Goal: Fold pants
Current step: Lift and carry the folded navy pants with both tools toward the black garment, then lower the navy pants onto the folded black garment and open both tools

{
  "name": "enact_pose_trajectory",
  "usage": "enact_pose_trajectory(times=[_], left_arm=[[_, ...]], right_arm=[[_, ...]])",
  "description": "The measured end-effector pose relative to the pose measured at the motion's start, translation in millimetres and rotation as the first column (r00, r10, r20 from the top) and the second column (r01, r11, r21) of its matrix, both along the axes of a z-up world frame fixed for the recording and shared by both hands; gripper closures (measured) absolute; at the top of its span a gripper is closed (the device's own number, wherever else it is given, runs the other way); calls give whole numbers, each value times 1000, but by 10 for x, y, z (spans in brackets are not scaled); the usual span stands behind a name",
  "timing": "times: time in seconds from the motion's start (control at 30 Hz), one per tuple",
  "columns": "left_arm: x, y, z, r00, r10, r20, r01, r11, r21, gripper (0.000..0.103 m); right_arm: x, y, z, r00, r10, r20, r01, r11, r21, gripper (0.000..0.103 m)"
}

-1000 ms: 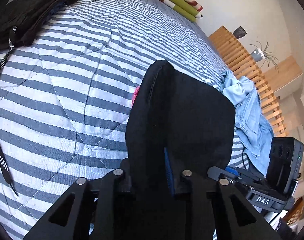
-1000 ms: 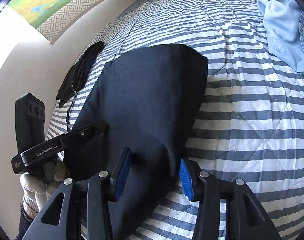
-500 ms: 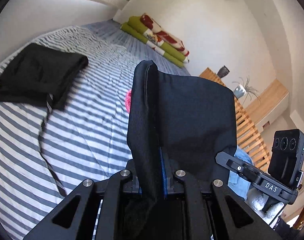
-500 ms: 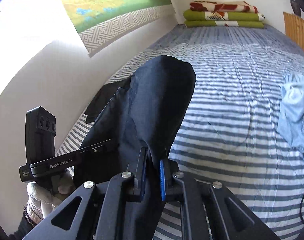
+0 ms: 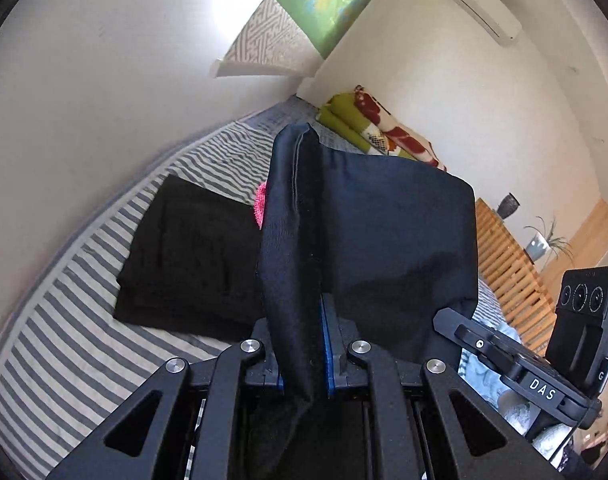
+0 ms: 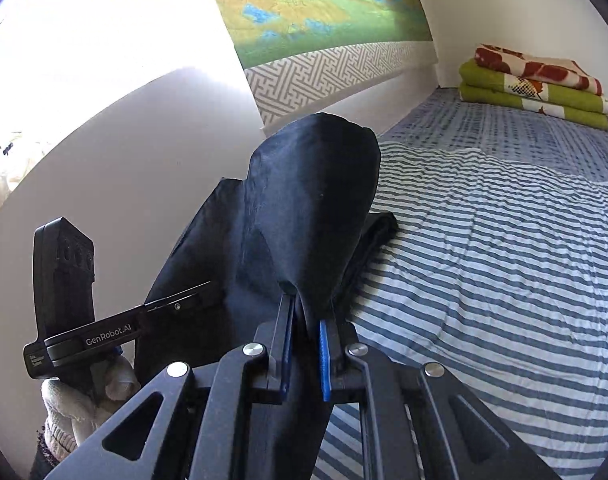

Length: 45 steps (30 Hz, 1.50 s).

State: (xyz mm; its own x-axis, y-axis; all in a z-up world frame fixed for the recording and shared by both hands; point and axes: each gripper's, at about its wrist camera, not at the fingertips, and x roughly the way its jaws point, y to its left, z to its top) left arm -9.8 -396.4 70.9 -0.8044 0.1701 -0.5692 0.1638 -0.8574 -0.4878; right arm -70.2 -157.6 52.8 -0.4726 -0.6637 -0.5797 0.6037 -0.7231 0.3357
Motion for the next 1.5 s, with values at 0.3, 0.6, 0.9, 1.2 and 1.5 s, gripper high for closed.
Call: enact_pose_trajectory(times=[0.3,0.6,0.9,1.2,1.5], left_arm=[[-827,-807,-91,999,32,24,-31,998,-53,92],[-1531,-1273,-858,955,228,189,-199,966,-162,63],[-1366,-970,-920,976,143,165,-116,980,-164,63],[-821,-506,-1275,949,139,284,-76,973,-219,62],[-96,218,-1065,943,121,309,-51,973,-225,62]], right_arm=[[-722,-797,-104,1000,9,20,-8,1000,-30,93],[-1477,-1215,-801,989,-133,60,115,964,238,77],[-1118,-1070,-751,999,-40,-22,43,980,193,77],[-637,-1164,-1281,994,48,101,-78,946,315,76],[399,-89,-1015,992,37,119,-76,938,338,76]])
